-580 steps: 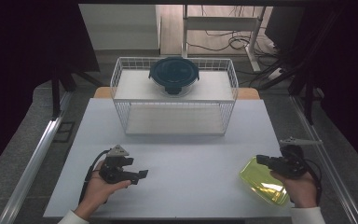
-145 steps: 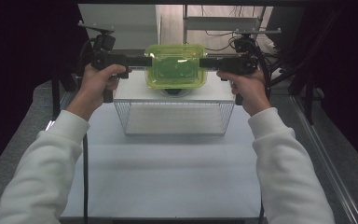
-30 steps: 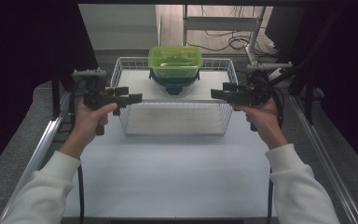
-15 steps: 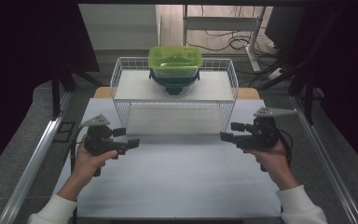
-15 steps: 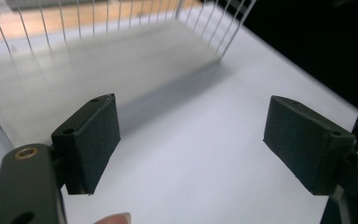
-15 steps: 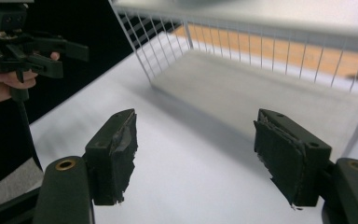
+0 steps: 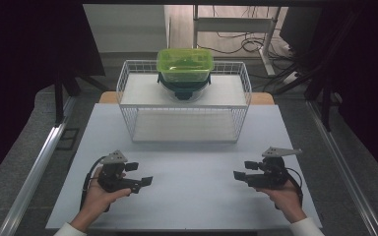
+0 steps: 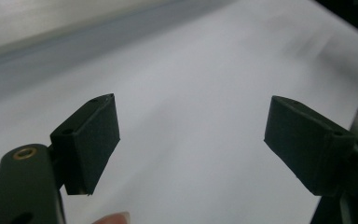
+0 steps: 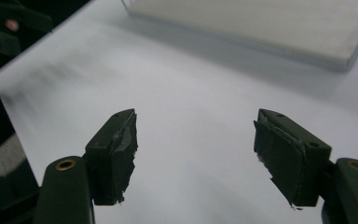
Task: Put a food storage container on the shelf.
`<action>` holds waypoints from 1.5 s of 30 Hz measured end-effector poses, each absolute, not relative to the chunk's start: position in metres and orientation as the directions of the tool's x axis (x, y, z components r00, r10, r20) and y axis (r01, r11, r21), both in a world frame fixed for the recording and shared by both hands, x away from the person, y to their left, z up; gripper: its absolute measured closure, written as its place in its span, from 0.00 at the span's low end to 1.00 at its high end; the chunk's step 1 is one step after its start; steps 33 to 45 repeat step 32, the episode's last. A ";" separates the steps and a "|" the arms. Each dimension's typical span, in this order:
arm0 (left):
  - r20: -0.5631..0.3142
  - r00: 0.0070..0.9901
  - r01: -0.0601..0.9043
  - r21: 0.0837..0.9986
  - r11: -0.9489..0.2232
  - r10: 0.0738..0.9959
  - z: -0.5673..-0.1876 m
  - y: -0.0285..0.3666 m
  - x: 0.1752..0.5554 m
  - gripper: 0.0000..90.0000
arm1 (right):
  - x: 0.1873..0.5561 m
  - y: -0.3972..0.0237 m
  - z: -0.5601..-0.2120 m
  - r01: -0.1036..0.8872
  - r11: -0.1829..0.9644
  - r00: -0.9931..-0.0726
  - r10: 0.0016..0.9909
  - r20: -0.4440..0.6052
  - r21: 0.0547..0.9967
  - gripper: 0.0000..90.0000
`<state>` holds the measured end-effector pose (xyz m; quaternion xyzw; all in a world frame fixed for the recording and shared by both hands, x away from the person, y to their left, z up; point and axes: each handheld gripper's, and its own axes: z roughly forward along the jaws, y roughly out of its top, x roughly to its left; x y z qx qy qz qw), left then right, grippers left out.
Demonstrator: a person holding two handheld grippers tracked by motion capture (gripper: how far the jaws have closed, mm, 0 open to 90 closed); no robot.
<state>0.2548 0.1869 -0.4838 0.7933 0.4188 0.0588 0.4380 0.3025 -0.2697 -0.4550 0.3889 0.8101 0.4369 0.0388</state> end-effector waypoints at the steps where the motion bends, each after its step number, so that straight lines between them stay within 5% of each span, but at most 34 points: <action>1: -0.267 0.644 0.615 0.739 -0.277 0.717 -0.487 0.185 0.253 0.20 | 0.302 -0.269 -0.459 0.600 0.321 -0.694 0.665 0.277 0.733 0.33; 45: -0.228 0.640 0.604 0.740 -0.297 0.734 -0.495 0.181 0.247 0.19 | 0.295 -0.263 -0.474 0.579 0.340 -0.688 0.692 0.220 0.741 0.30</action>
